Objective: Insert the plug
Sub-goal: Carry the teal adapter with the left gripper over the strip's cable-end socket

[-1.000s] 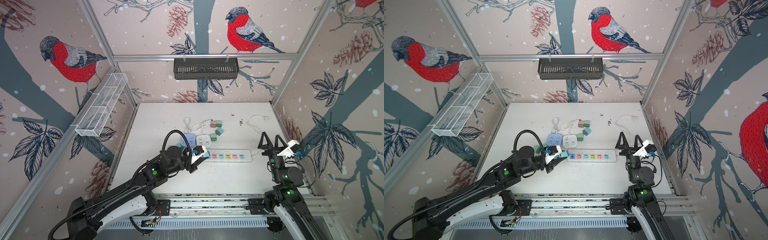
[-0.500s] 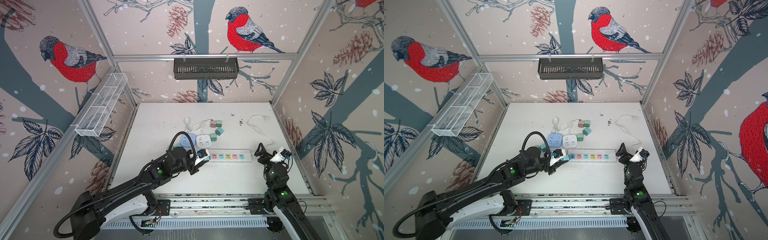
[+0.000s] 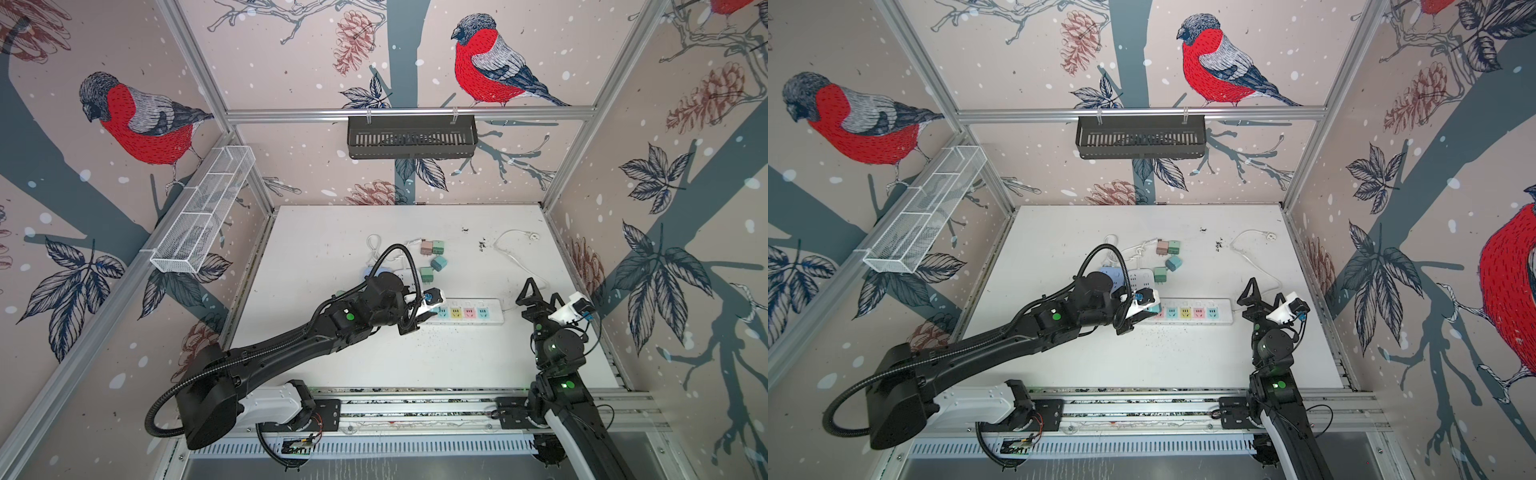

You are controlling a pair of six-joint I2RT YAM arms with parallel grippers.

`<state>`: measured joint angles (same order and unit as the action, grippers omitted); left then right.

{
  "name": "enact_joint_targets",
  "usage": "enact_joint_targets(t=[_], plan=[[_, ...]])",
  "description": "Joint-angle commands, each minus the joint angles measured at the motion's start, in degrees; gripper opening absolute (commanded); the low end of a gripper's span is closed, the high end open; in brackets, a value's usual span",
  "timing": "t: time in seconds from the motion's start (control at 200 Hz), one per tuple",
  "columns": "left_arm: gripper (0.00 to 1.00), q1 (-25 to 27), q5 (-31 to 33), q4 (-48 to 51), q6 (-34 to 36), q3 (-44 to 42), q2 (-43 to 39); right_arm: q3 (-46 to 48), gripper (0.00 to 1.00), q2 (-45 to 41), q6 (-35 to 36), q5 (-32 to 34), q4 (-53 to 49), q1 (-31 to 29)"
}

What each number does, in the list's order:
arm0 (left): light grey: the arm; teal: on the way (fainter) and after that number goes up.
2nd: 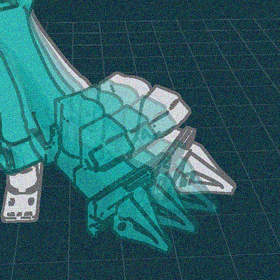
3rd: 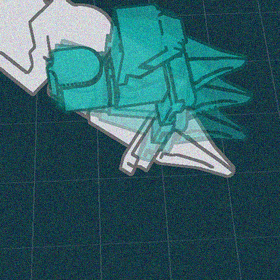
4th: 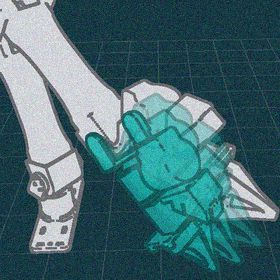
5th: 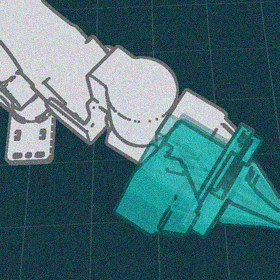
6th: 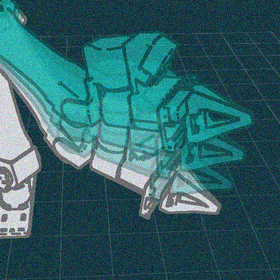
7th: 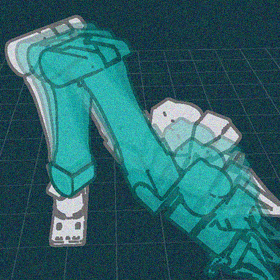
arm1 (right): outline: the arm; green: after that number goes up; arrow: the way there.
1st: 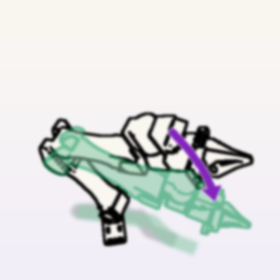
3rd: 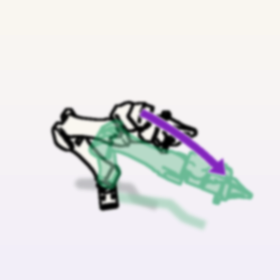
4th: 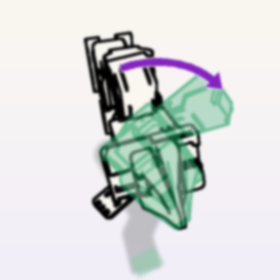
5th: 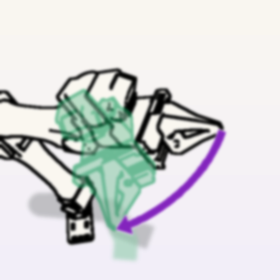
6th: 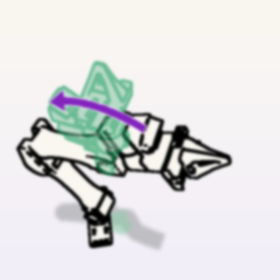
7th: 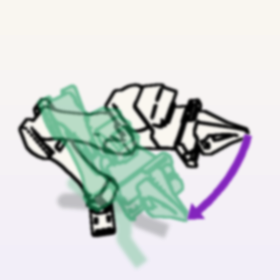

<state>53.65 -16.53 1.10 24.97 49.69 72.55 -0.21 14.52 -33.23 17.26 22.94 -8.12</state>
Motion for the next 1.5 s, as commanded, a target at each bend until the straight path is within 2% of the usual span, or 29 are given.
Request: enact_joint_targets(t=[0.0, 0.075, 0.275, 0.405, 0.69, 0.891, 1.091, 1.206, 1.286, 1.496], plan=[[0.0, 0.36, -2.71, 2.34, 4.08, 3.7, 3.62, 4.85, 0.99, 5.01, -0.56, -3.97, 5.15, 1.08], [0.0, 0.81, -2.61, 4.06, 5.61, 6.72, 7.03, 3.42, 0.99, 10.27, -1.18, -5.61, 6.76, 2.58], [0.0, 4.05, 3.37, 12.02, 9.55, 18.29, 17.93, 0.43, 0.99, 21.5, -3.98, -11.69, 8.84, 8.97], [0.0, 5.48, 3.12, 17.71, 12.38, 25.97, 25.55, 0.24, 0.99, 22.1, -5.5, -11.68, 7.99, 11.02], [0.0, 5.77, 2.16, 32.71, 15.02, 45.08, 40.2, 1.24, 1.0, 19.04, -6.91, -9.19, 6.28, 11.1], [0.0, 5.84, 2.21, 40.72, 10.2, 60.81, 49.79, 1.16, 1.0, 18.52, -8.84, -6.05, 4.26, 11.28], [0.0, 5.77, 0.6, 46.08, 4.15, 75.71, 59.43, -0.18, 1.0, 22.12, -10.25, -4.52, 3.31, 11.57], [0.0, 5.77, -1.0, 49.85, 3.24, 83.08, 64.56, -0.94, 1.0, 23.96, -10.8, -4.45, 2.56, 12.23], [0.0, 5.72, -2.92, 50.66, 3.89, 85.2, 66.29, -1.2, 1.0, 24.41, -10.98, -4.76, 2.53, 12.58], [0.0, 5.67, -3.01, 50.44, 2.19, 84.63, 66.62, -0.91, 1.0, 24.23, -11.2, -5.3, 2.63, 13.17]])
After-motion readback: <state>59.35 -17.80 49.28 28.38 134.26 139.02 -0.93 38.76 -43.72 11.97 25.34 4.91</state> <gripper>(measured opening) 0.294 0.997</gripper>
